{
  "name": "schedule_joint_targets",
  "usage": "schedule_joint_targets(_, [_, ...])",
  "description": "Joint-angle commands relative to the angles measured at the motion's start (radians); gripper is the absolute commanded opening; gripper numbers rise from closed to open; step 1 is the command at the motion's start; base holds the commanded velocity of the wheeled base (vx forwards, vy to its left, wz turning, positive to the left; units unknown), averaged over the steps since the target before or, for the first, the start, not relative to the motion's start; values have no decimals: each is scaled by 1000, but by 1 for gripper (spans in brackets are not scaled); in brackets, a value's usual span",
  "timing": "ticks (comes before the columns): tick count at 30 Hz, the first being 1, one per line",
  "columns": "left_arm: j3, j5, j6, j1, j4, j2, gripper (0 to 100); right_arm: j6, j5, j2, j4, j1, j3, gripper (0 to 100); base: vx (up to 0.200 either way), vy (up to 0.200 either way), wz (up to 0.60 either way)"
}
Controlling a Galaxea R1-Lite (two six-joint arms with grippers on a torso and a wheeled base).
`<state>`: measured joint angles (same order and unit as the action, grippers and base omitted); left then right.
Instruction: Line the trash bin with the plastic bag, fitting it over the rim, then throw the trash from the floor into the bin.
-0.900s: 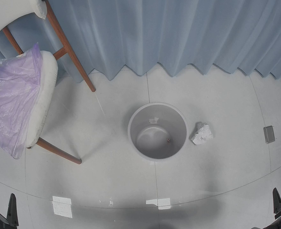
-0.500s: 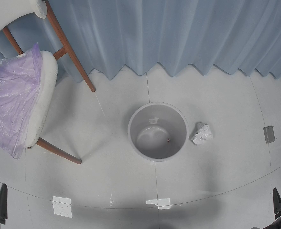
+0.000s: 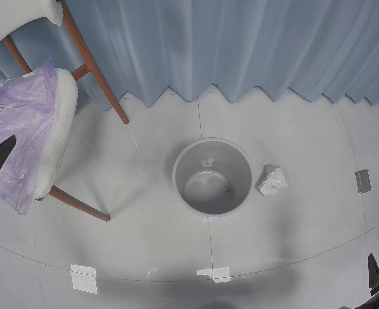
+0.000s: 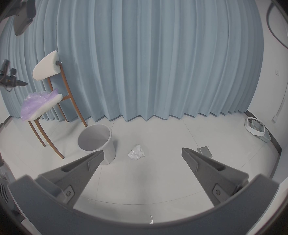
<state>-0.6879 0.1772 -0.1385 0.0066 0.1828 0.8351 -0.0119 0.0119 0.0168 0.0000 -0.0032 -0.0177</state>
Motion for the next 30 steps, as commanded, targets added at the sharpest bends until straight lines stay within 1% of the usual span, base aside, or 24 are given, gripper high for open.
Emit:
schedule_joint_targets(1, [-256, 8, 33, 35, -6, 478, 100, 0, 0, -17, 0, 0, 18, 100, 0, 0, 0])
schedule_joint_targets(2, [-308, 15, 25, 59, -3, 561, 100, 0, 0, -17, 0, 0, 18, 100, 0, 0, 0])
schedule_joint_targets(6, [-348, 8, 22, 59, 1, 636, 100, 0, 0, -17, 0, -1, 18, 100, 0, 0, 0])
schedule_joint_targets(9, [-355, 11, 20, 61, 9, 676, 100, 0, 0, -17, 0, 0, 18, 100, 0, 0, 0])
schedule_joint_targets(14, [-355, 13, 19, 73, 84, 745, 100, 1, 0, -17, 0, 0, 18, 100, 0, 0, 0])
schedule_joint_targets(26, [-357, -8, 10, 121, 126, 774, 100, 1, 0, -17, 0, 0, 18, 100, 0, 0, 0])
schedule_joint_targets(27, [-354, -8, 10, 124, 124, 774, 0, 1, 0, -17, 0, 0, 18, 100, 0, 0, 0])
schedule_joint_targets(30, [-335, -7, 10, 127, 129, 769, 0, 1, 0, -17, 0, 0, 18, 100, 0, 0, 0])
